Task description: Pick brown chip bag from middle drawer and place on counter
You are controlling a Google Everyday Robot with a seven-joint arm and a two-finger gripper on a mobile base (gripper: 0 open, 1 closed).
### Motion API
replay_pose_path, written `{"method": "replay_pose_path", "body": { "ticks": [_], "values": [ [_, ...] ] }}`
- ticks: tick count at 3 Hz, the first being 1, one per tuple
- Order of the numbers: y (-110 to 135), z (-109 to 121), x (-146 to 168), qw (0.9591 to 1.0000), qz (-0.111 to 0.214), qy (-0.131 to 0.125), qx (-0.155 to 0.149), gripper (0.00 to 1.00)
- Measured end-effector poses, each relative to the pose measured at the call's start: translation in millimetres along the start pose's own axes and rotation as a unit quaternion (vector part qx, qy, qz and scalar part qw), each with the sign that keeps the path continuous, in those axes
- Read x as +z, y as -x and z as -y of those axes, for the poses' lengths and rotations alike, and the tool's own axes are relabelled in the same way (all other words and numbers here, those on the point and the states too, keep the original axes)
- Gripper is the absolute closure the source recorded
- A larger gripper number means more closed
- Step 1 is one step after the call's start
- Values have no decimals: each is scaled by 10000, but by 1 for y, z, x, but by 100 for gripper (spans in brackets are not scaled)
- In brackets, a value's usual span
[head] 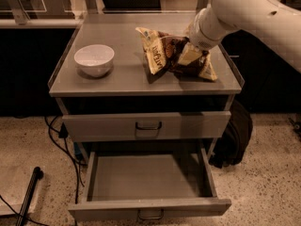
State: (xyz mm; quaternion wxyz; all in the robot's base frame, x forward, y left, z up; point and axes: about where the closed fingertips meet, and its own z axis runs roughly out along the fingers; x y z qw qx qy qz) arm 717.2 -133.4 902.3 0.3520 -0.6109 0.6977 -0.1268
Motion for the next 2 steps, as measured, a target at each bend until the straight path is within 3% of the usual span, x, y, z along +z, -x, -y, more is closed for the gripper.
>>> {"method": "replay_pose_path", "body": {
  "ticks": [1,2],
  "values": [
    [0,0,0,10000,0,0,0,0],
    [0,0,0,10000,0,0,0,0]
  ]
}}
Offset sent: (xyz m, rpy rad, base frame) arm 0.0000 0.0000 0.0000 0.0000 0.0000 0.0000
